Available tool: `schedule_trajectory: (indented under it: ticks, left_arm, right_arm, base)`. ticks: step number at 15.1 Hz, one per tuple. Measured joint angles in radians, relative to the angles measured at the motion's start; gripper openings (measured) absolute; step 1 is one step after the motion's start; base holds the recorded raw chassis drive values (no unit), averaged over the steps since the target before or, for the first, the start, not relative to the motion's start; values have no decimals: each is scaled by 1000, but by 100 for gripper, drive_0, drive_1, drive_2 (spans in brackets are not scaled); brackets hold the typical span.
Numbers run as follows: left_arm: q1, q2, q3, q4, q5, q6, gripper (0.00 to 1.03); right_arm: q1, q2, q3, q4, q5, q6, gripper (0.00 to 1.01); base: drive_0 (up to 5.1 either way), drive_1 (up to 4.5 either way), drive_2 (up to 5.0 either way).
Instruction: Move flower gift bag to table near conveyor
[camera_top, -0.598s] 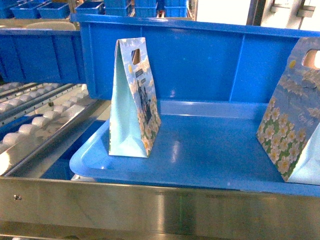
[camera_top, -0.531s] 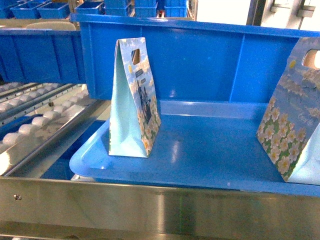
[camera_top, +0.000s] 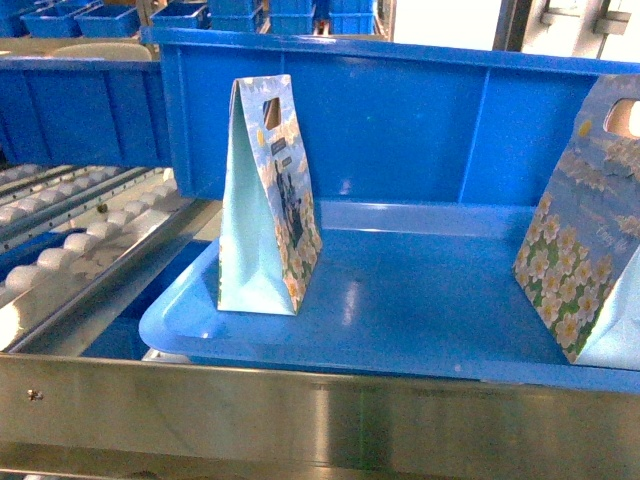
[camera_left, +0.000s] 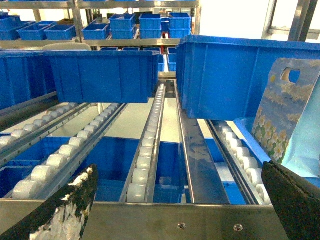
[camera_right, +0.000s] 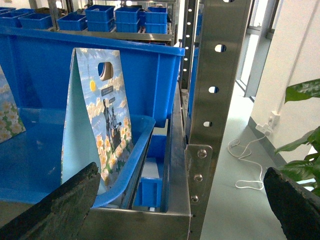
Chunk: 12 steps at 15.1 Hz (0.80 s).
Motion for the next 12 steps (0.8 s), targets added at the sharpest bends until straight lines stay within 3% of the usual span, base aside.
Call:
schedule_trajectory:
  ticks: [5, 10, 12]
  left_arm:
    - [1, 16, -1, 51, 23, -1, 98]
    - [11, 146, -2, 201, 39, -8, 98]
    - [-3, 309, 0, 358, 41, -20, 98]
  right_arm:
    - [10, 16, 0, 46, 8, -6, 98]
    - [55, 160, 1, 177, 26, -20, 98]
    - [100, 297, 16, 290, 44, -23, 98]
  base:
    - [0, 0, 0]
    - [0, 0, 0]
    - [0, 0, 0]
